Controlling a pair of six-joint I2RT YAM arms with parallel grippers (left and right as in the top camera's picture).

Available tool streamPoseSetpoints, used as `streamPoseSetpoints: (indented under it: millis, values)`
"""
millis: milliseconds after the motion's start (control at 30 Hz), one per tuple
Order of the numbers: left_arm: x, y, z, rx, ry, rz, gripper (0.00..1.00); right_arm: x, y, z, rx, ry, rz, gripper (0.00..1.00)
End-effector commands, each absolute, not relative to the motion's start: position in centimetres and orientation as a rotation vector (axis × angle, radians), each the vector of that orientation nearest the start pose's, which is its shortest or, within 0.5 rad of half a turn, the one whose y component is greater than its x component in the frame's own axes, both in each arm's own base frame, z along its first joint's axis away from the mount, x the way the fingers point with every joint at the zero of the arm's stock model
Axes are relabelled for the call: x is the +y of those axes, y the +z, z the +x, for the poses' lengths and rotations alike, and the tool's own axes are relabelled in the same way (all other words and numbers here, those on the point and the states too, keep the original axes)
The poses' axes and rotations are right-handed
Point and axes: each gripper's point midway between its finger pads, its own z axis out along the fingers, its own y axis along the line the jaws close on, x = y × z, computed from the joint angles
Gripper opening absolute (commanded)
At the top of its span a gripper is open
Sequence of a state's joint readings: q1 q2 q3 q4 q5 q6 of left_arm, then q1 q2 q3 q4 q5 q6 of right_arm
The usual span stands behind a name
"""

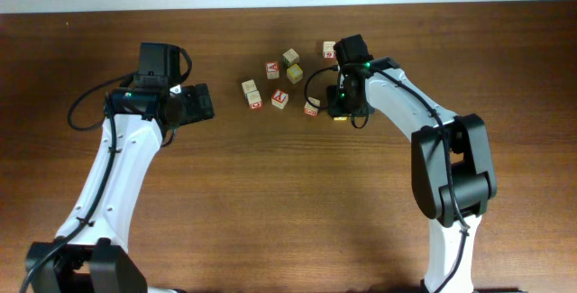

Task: Rotate 5 blocks

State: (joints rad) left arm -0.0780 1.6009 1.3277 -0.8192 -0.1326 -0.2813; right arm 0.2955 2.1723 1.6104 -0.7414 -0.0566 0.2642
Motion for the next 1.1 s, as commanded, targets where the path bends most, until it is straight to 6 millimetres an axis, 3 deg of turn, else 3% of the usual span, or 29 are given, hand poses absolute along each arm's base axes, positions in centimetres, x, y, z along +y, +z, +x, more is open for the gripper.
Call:
streamPoseSetpoints:
  millis: [0,167,433,733,933,1067]
  values:
    - [-0.4,15.9,39.9,2.604,0.069,-0.334,0.99,14.9,2.4,44.7,2.899,0.195,-0.007,0.36]
    - [-0.4,15.9,39.9,2.604,0.069,-0.334,0.99,16.2,3.7,42.1,3.010,0.334,-0.018,0.36]
    - [-0.4,15.9,39.9,2.604,0.069,-0.334,0.99,15.4,3.2,38.2,3.172,0.285,-0.006,0.36]
    - [-0.4,15.9,39.9,2.604,0.069,-0.334,0.99,17.7,3.2,35.1,3.251,0.239,-0.126,0.36]
    - [-0.4,15.9,39.9,2.604,0.069,-0.334,0.99,17.7,3.3,34.9,3.254,0.220,-0.135,0.36]
    - [-0.4,15.9,39.9,2.604,0.069,-0.334,0.99,17.2,4.3,36.2,3.224,0.236,-0.106,0.37]
